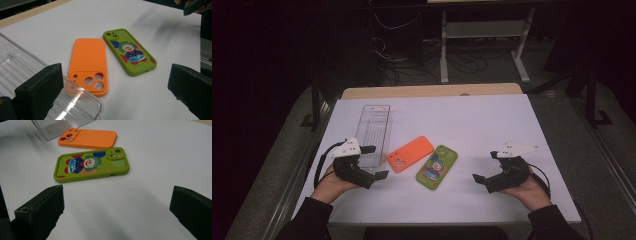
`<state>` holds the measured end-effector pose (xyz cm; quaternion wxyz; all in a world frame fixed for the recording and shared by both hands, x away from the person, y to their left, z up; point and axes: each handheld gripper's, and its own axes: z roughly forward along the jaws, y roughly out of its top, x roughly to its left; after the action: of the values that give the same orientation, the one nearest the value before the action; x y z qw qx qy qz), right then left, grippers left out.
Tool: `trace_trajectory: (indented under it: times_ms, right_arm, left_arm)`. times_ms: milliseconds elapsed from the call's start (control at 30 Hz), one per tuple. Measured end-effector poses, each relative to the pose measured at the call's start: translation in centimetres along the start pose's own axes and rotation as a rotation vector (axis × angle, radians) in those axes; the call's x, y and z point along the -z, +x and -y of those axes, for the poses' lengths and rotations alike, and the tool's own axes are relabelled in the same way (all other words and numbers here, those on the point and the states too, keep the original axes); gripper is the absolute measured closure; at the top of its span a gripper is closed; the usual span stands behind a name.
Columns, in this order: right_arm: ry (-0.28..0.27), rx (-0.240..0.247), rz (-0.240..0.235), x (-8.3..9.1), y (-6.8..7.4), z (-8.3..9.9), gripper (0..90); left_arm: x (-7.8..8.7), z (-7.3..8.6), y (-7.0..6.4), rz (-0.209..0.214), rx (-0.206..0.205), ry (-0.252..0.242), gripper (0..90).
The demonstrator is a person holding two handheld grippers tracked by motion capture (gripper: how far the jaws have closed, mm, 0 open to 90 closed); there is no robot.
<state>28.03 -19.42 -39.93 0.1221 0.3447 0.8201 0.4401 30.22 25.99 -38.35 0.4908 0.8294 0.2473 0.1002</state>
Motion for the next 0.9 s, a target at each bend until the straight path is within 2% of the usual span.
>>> trace_trajectory:
  times_ms: [67,133,667,900]
  right_arm:
    - [0.002,-0.001,-0.001,0.02,0.05,-0.02,0.0]
    - [0.002,-0.002,-0.001,0.02,0.04,-0.02,0.0]
    - [0.000,-0.002,-0.007,-0.06,-0.14,-0.03,0.0]
    - [0.007,-0.005,-0.009,-0.08,-0.18,-0.03,0.0]
  left_arm:
    - [-0.09,-0.04,-0.04,0.001,0.009,-0.002,0.0]
    - [-0.12,-0.17,0.02,0.003,-0.001,0.003,0.0]
    - [-0.04,-0.18,-0.18,0.002,-0.002,0.003,0.0]
    - [-0.42,-0.62,-0.17,0.016,-0.008,0.015,0.0]
